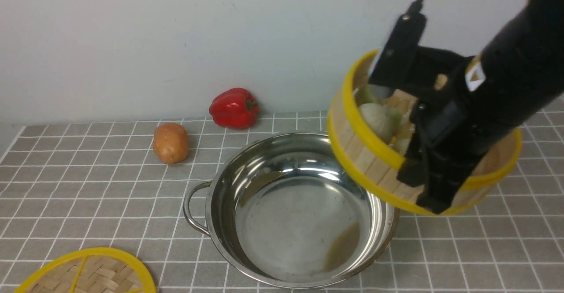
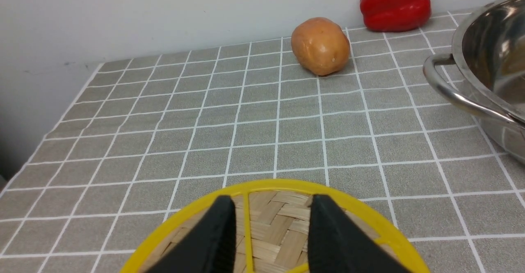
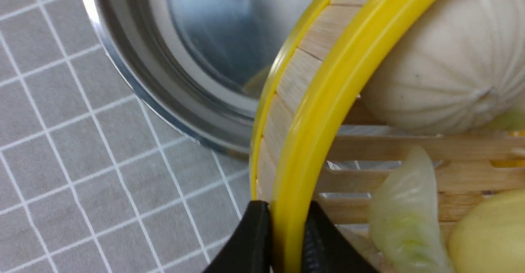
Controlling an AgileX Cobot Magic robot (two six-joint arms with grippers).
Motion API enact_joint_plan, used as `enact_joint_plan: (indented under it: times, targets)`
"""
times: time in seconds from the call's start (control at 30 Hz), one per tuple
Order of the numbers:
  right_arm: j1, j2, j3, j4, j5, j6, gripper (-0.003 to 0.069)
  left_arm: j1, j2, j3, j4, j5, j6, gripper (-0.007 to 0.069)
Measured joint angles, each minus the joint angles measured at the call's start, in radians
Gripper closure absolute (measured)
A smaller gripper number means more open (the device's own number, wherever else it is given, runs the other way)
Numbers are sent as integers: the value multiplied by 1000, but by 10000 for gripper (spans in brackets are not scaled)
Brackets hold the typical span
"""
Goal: Place the steamer in the pot on the grey tablecloth, and put the lid on the steamer.
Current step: 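Place the bamboo steamer basket of food into the steel pot with the right gripper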
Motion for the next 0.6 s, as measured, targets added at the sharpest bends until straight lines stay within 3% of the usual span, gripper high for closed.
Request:
enact_joint_plan:
  times: [0.3,0.6]
  targets:
    - [176,201,-124,-110,-4,-38,570,0,0,0,0,0,0,382]
    - [241,299,-131,-116,-7,-51,570,0,0,0,0,0,0,382]
